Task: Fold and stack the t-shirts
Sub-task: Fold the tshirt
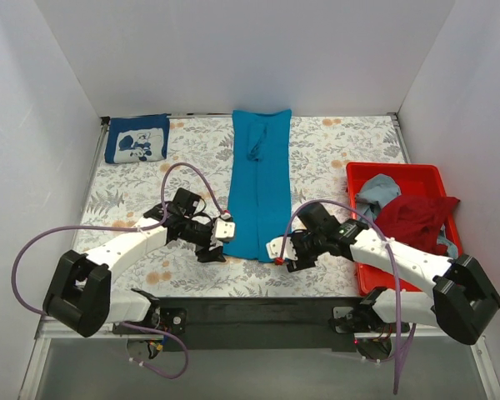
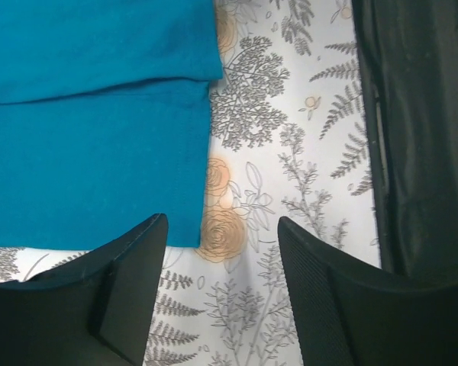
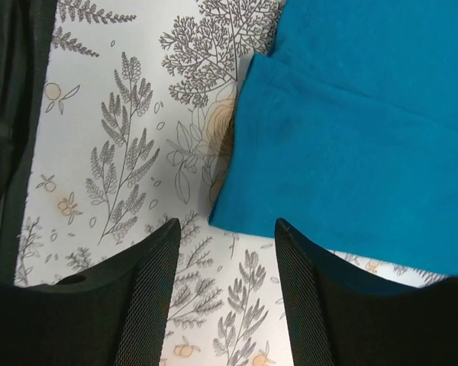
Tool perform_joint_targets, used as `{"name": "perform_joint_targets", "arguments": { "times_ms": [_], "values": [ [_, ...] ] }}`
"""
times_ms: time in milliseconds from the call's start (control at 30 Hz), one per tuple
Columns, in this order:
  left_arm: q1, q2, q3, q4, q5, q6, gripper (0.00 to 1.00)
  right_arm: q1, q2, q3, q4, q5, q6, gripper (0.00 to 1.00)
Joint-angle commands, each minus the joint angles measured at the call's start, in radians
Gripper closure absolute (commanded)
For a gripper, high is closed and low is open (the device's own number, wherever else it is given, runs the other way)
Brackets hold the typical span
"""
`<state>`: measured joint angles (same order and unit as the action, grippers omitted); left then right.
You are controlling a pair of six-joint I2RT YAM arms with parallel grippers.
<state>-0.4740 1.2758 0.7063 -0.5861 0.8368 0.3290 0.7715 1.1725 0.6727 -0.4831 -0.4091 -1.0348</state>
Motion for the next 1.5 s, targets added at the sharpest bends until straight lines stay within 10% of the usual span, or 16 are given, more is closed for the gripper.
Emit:
{"name": "perform_joint_targets", "arguments": {
  "times_ms": [0,233,633,833,1033,1467],
  "values": [
    [-0.009,0.019,-0.014,0.098,-0.022,0.113,0.44,0.043,0.038,-0.024,0.173,0.058,-0.038,0.42],
    [-0.023,0.108,-0.030,0.183,-0.067,0.128,0.50,0.058,0.128,-0.047,0.225,0.088,-0.056,0.57],
    [-0.063,0.232,-0.057,0.279,-0.143,0.146,0.51,0.069,0.205,-0.059,0.221,0.089,-0.077,0.52],
    [-0.069,0.246,-0.056,0.276,-0.145,0.153,0.75,0.072,0.249,-0.073,0.198,0.078,-0.088,0.63],
    [-0.117,0.209,-0.059,0.275,-0.125,0.111,1.00,0.077,0.271,-0.029,0.186,0.079,-0.044,0.99],
    [-0.158,-0.104,-0.077,0.175,-0.071,-0.074,1.00,0.143,0.009,0.045,0.069,0.064,0.116,0.99]
  ]
}}
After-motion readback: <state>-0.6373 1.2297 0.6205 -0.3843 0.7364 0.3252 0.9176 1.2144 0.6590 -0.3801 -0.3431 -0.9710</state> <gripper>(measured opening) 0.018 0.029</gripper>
